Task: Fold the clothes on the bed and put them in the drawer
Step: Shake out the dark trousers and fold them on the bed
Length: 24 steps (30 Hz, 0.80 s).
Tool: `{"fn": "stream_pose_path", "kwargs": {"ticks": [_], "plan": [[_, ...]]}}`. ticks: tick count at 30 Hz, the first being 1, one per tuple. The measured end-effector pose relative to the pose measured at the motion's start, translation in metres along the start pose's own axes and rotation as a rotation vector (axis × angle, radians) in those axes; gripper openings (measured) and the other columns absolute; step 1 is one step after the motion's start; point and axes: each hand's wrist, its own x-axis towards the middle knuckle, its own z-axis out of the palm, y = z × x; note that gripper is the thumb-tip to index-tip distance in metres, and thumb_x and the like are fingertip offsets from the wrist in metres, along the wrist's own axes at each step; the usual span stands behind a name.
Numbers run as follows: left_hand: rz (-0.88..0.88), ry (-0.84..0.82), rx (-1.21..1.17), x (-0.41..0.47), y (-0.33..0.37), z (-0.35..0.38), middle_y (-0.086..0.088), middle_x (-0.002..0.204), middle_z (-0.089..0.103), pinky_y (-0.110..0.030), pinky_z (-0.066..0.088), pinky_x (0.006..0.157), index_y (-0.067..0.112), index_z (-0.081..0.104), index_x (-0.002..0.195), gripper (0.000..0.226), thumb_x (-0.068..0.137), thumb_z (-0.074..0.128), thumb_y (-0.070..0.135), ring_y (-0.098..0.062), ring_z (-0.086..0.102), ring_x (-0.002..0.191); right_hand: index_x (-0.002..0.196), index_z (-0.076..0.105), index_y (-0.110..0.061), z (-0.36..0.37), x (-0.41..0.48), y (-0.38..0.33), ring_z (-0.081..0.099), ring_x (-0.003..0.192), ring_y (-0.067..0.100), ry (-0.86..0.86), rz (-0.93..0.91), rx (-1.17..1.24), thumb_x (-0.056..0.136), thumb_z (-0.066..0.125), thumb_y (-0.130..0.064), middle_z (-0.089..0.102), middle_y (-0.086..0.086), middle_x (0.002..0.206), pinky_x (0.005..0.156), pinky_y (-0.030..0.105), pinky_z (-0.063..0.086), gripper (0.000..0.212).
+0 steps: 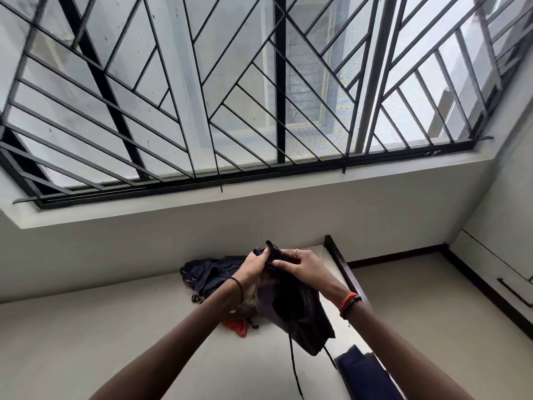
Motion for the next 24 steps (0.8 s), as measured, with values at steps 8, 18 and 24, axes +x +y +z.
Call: {"fn": "stream_pose_path", "kwargs": {"ticks": [8,18,24], "plan": [[-0.026,0.007,-0.022,-0.01,-0.006,0.002,-0.015,0.109,0.059,-0.03,0.057,0.049,0.004,0.04,0.129,0.035,0.101,0.041,0.026,-0.019,0.063,0.076,0.132,0.054,-0.017,-0.02,-0.003,0.01,0.058,0.114,0.007,-0.24,-0.041,-0.311,0.088,0.062,-0.014,0.063,-0.004,0.123,0.104,0.027,0.042,0.045],[-0.007,0.049,-0.023,-0.015,-0.008,0.004,-0.02,0.117,0.06,-0.039,0.055,0.074,0.001,0.045,0.124,0.032,0.101,0.042,0.024,-0.026,0.062,0.095,0.112,0.069,-0.011,-0.03,-0.001,0.011,0.057,0.08,-0.017,-0.243,-0.074,-0.392,0.078,0.047,0.007,0.064,-0.024,0.093,0.079,0.011,0.042,0.044],[-0.066,0.147,0.045,-0.008,0.001,-0.004,-0.023,0.099,0.065,-0.048,0.056,0.079,0.003,0.057,0.084,0.03,0.1,0.042,0.024,-0.033,0.065,0.089,0.116,0.068,-0.013,-0.029,0.002,-0.016,0.055,0.087,-0.008,-0.093,-0.116,-0.448,0.082,0.048,0.002,0.071,-0.001,0.105,0.074,0.004,0.04,0.042]]}}
